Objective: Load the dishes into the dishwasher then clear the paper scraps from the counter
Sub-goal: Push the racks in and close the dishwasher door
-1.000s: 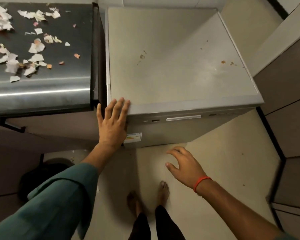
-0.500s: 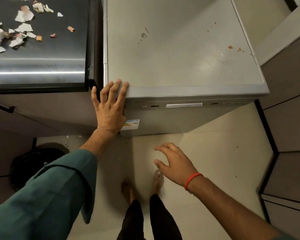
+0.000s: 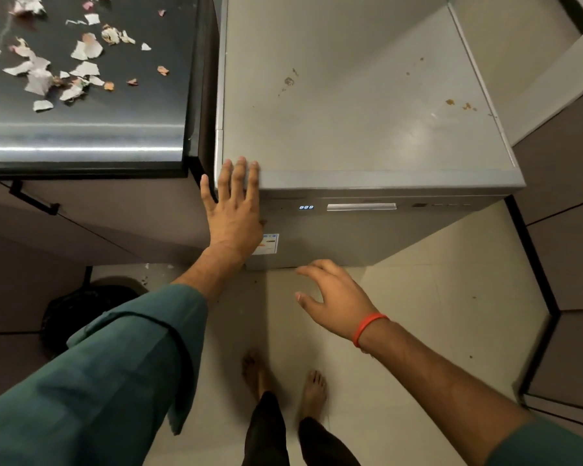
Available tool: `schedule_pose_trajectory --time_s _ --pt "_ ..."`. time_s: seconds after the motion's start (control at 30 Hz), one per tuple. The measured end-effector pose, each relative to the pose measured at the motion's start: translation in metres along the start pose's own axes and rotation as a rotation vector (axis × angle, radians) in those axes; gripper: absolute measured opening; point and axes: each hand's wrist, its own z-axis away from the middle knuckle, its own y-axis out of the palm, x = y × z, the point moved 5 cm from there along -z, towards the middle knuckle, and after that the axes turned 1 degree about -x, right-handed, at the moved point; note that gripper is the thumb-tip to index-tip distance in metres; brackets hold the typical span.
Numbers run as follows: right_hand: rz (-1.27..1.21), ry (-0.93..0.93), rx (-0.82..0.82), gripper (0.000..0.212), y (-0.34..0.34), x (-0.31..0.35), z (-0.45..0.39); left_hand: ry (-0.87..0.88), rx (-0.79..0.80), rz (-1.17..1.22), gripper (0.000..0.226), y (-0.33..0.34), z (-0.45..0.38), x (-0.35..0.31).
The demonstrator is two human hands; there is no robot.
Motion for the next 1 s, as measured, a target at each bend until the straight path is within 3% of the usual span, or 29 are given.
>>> schedule_pose_trajectory --time_s 0.2,0.53,0.73,1.0 --pt "0.008 0.002 -0.003 0.05 -0.004 -0.012 0.001 -0.064 -0.095 0.061 0.109 0.008 0.0 -0.007" --pt "0.38 -0.155 -0.343 0.07 -0.065 -0.016 -0.052 -0.068 -0.189 0.043 0.101 0.02 -0.006 -0.005" --pt "0.569 -0.017 -0.26 0.101 -0.061 -0.031 -0.068 -0.062 -0.2 0.033 0.099 0.023 -0.007 -0.004" --pt "0.636 0.066 -0.275 0.118 -0.05 -0.027 -0.07 -0.07 -0.215 0.026 0.097 0.022 -0.006 -0.005"
